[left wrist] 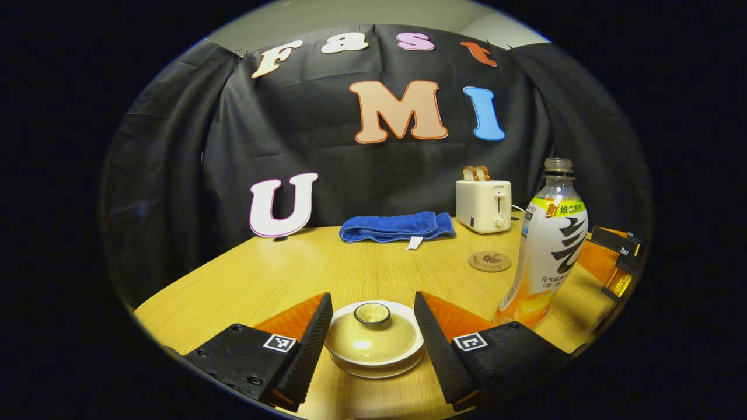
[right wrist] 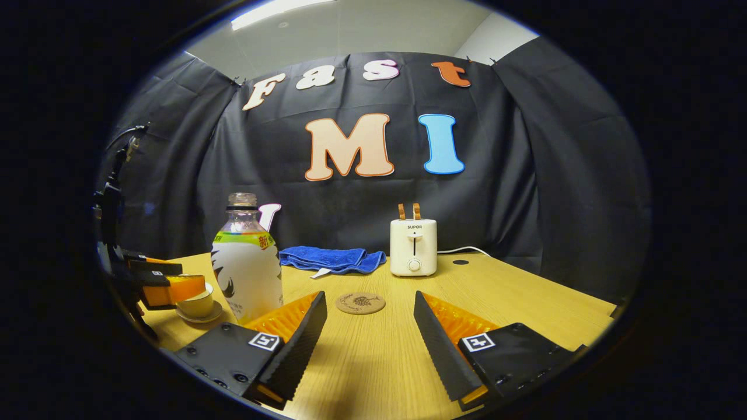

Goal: Open the teacup lid with one hand, grasp the water bottle and pour water into the teacup with the other hand; after pouring, place the water bottle on the coaster and then close the teacup lid.

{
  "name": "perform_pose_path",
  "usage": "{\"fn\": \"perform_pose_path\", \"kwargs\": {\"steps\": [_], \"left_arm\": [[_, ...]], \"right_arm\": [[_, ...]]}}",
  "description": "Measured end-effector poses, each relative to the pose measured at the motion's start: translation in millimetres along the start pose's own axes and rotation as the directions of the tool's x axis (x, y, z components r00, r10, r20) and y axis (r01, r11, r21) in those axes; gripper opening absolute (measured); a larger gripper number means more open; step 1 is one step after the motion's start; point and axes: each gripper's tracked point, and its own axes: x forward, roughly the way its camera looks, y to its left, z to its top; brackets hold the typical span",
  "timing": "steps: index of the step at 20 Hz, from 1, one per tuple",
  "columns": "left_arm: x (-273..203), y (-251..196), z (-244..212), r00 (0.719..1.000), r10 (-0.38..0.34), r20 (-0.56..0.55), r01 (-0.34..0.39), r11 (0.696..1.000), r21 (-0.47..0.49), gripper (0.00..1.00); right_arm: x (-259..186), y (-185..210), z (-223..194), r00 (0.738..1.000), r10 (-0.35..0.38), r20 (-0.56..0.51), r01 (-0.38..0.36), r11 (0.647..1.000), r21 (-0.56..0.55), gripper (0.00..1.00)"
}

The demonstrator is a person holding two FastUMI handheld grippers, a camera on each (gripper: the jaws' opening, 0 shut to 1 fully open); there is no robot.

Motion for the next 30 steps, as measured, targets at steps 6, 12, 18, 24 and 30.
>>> {"fn": "perform_pose_path", "kwargs": {"steps": [6, 12, 18, 24, 30], "left_arm": [[2, -1, -2, 0.999, 0.006, -0.031, -0.006, 1.0, 0.025, 0.64], [5, 1, 0, 0.999, 0.016, -0.035, -0.014, 0.999, 0.041, 0.39], [8, 0, 2, 1.0, 0.003, -0.024, -0.002, 0.999, 0.048, 0.26], [10, -1, 10, 1.0, -0.003, 0.009, 0.003, 1.0, 0.021, 0.21], [7, -1, 29, 0.998, -0.004, 0.055, 0.004, 1.0, 0.008, 0.21]], "right_arm": [[-1, 1, 1, 1.0, 0.008, 0.002, -0.008, 1.0, 0.001, 0.98], [-1, 2, 0, 1.0, 0.014, 0.003, -0.014, 1.0, 0.001, 0.96], [0, 5, 0, 1.0, 0.03, -0.001, -0.03, 1.0, 0.002, 0.98], [-2, 10, 0, 0.998, 0.065, -0.002, -0.065, 0.998, 0.002, 0.96], [-11, 28, 0, 0.989, 0.151, 0.001, -0.151, 0.989, 0.005, 0.96]]}}
